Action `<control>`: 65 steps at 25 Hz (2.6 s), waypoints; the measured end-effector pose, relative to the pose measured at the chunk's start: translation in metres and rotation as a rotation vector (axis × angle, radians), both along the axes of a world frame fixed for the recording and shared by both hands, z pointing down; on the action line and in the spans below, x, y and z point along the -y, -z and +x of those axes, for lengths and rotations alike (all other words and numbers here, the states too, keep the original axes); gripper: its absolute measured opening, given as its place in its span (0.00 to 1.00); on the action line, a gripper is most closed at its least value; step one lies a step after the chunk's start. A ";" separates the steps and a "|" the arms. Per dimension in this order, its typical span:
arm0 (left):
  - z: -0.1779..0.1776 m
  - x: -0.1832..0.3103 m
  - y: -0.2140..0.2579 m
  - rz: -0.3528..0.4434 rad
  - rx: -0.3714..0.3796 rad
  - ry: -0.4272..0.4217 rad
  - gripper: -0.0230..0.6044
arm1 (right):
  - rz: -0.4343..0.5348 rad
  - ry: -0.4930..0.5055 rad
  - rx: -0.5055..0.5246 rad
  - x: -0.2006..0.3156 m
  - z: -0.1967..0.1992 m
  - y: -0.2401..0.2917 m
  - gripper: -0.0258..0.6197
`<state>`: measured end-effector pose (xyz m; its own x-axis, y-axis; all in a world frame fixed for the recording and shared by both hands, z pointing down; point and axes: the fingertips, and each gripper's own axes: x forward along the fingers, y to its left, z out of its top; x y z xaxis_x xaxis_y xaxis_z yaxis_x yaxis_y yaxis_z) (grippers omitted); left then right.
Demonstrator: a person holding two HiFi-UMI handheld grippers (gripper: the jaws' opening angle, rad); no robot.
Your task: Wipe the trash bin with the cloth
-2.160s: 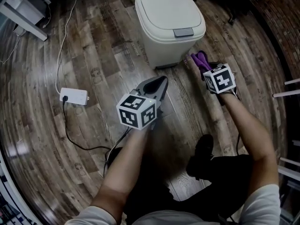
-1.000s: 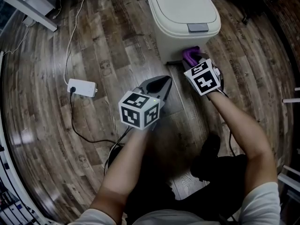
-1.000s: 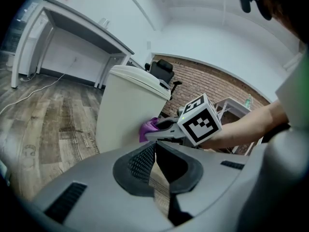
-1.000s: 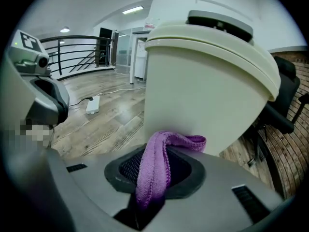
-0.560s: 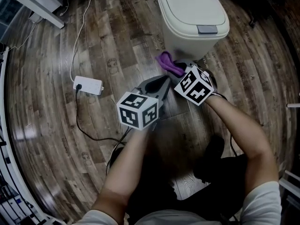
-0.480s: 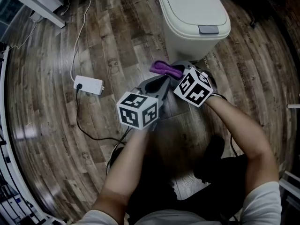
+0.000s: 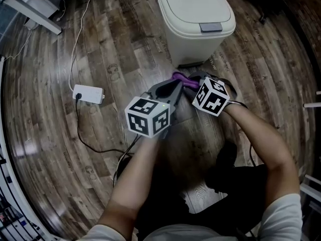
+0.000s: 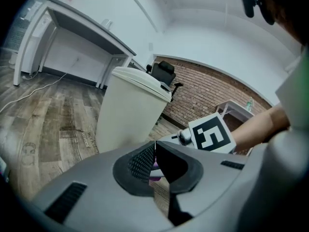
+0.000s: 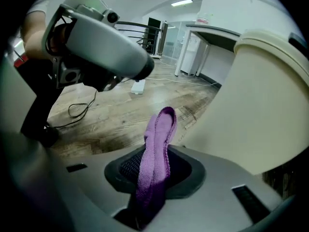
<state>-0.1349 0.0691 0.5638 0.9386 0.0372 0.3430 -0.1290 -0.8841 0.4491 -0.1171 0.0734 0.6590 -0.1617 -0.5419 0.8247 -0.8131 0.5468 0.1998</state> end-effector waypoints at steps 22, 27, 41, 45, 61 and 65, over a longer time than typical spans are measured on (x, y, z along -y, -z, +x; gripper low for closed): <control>0.023 -0.025 -0.019 0.008 0.060 -0.064 0.05 | -0.046 -0.781 -0.010 -0.078 0.244 -0.055 0.19; 0.019 -0.020 -0.024 0.014 0.080 -0.053 0.05 | 0.015 -0.799 -0.023 -0.051 0.243 -0.053 0.19; 0.014 -0.013 -0.024 0.011 0.081 -0.036 0.05 | 0.019 -0.604 -0.018 0.009 0.153 -0.069 0.19; 0.006 -0.008 -0.022 0.014 0.084 -0.023 0.05 | -0.001 -0.577 -0.012 0.015 0.138 -0.072 0.19; -0.011 0.003 -0.014 0.028 0.091 0.027 0.05 | 0.022 -0.035 0.183 0.059 -0.039 -0.062 0.19; -0.007 0.002 -0.015 0.021 0.088 0.027 0.05 | -0.054 -0.040 0.180 0.043 -0.026 -0.081 0.19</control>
<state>-0.1421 0.0673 0.5783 0.9056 0.0046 0.4242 -0.1906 -0.8889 0.4166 -0.1435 0.0300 0.7397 -0.2885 -0.5070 0.8123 -0.8543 0.5193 0.0207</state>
